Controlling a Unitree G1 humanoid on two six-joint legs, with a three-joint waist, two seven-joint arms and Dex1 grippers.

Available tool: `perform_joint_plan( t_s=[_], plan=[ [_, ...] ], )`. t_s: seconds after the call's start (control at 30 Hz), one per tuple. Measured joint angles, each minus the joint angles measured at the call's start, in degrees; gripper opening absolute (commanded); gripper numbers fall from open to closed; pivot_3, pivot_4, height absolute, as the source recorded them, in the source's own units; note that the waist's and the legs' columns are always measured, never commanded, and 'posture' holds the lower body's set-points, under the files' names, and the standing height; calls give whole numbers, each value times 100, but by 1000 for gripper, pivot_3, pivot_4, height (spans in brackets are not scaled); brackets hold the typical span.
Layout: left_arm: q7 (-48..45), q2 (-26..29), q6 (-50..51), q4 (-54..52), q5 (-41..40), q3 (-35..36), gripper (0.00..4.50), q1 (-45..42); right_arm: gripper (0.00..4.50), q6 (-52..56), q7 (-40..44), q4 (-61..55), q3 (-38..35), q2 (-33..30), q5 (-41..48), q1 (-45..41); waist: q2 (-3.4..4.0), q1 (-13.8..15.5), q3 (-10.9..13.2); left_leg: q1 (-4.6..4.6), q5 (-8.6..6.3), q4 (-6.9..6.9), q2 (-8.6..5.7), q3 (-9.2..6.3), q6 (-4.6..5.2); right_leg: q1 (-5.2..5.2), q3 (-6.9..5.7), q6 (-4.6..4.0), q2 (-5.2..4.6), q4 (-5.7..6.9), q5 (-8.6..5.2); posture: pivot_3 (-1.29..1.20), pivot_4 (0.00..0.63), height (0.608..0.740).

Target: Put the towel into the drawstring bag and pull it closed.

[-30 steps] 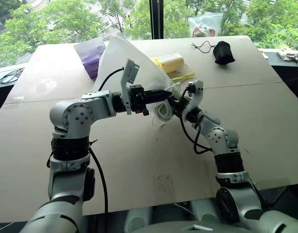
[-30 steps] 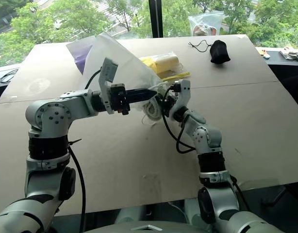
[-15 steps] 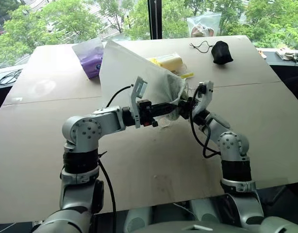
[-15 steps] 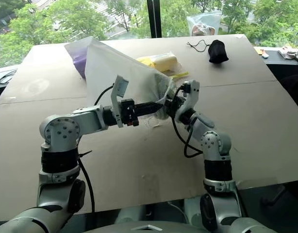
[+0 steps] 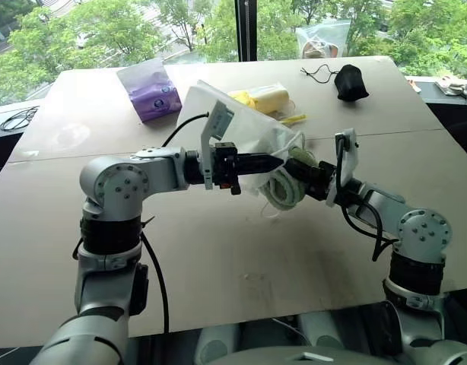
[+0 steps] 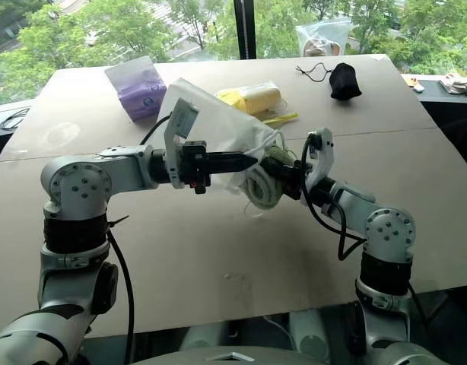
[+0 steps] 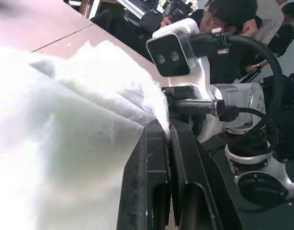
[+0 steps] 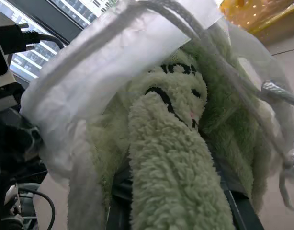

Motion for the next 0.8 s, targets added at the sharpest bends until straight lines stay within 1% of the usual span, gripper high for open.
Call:
perform_joint_plan(
  t_s=[0.1,0.17,0.27,0.3,0.47,0.6,0.7,0.8],
  plan=[
    [27,-86,32,210,67,-132,0,184,51,-96,-280,121,224,167,-80,9,2,-3,-5,8,0,-2,7,-1,0,1,-1,17,16,2,-11,0,150,740],
    [133,-216,-126,455,358,-283,0,509,51,-505,-312,708,526,506,-640,8,2,-3,-8,11,0,-2,10,3,0,1,4,18,22,5,-12,0,150,740],
    [183,-288,-412,562,755,-554,0,845,51,-1141,-96,1595,1073,699,-1577,12,2,25,-6,-4,0,3,14,8,0,-8,8,4,17,6,-1,0,150,740],
    [184,-307,-449,561,788,-558,0,844,51,-1267,-3,1706,1151,715,-1710,4,2,41,-6,-9,0,6,14,5,0,-9,5,0,10,5,2,0,150,740],
    [182,-241,-709,561,967,-488,0,776,51,-1744,524,2003,1335,741,-2203,-95,0,41,-7,-6,0,10,7,10,0,-3,9,4,-2,2,4,0,150,740],
    [-37,94,-1061,551,1321,-593,0,775,51,-1942,912,2027,1354,650,-2459,-93,1,33,-7,-4,0,7,11,2,0,-4,2,3,8,3,3,0,150,740],
    [-89,130,-1240,551,1515,-623,0,774,51,-1982,1206,2026,1370,607,-2529,-91,1,38,-7,-5,0,7,13,-1,0,-4,-1,2,7,3,3,0,150,740],
    [-222,130,-1315,553,1599,-635,0,749,1565,-2132,1656,2008,1671,334,-2837,-92,2,35,-6,-5,0,7,11,5,0,-4,3,4,4,3,3,0,150,740]
  ],
)
